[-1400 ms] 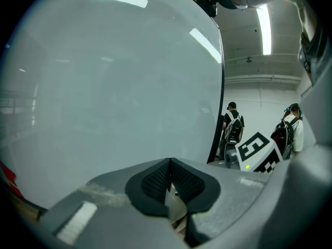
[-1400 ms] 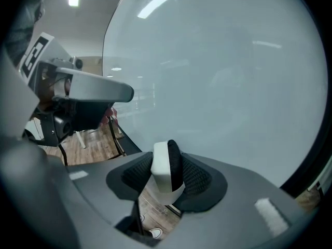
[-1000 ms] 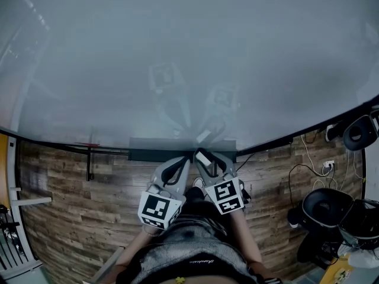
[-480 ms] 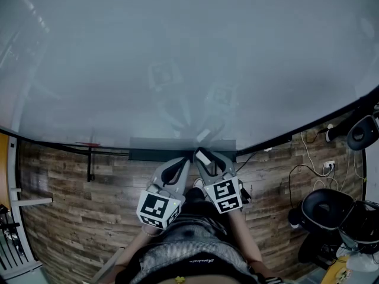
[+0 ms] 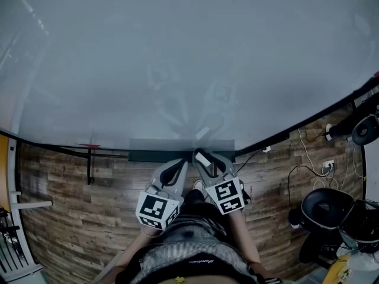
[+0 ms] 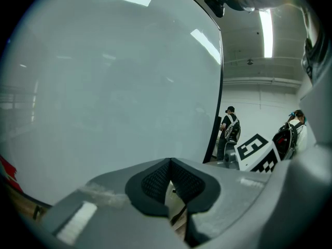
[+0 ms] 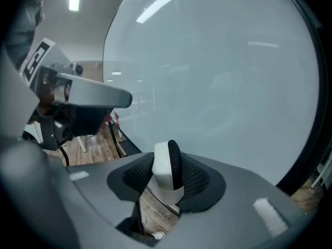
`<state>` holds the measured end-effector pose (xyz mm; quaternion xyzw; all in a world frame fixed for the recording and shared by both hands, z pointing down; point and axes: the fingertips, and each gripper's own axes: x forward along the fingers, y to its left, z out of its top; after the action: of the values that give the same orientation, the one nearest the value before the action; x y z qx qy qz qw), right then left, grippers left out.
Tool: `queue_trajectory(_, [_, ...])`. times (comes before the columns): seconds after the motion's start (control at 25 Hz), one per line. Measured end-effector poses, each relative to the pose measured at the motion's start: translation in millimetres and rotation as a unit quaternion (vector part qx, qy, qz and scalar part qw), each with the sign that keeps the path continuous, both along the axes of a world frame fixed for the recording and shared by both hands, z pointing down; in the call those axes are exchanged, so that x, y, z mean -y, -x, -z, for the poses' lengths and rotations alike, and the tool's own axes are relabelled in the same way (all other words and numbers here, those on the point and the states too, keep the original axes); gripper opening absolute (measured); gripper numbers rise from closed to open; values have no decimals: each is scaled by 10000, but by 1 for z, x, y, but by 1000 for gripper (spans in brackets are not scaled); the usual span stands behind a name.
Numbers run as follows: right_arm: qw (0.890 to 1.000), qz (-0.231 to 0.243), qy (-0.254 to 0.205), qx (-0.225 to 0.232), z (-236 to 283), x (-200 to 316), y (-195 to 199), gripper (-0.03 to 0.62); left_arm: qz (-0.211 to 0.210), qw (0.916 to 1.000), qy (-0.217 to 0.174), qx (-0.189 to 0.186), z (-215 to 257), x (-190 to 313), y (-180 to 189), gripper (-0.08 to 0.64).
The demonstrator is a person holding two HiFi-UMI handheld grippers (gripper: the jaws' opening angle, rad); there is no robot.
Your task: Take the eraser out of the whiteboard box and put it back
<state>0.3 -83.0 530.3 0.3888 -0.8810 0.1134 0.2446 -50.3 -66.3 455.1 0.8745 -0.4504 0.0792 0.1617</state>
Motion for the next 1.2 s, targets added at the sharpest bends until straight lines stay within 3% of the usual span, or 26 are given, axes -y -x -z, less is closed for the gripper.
queue_trajectory(1.2, [9994, 194, -290, 41, 83, 4, -6, 160, 35, 9999, -103, -33, 4, 13, -3, 0])
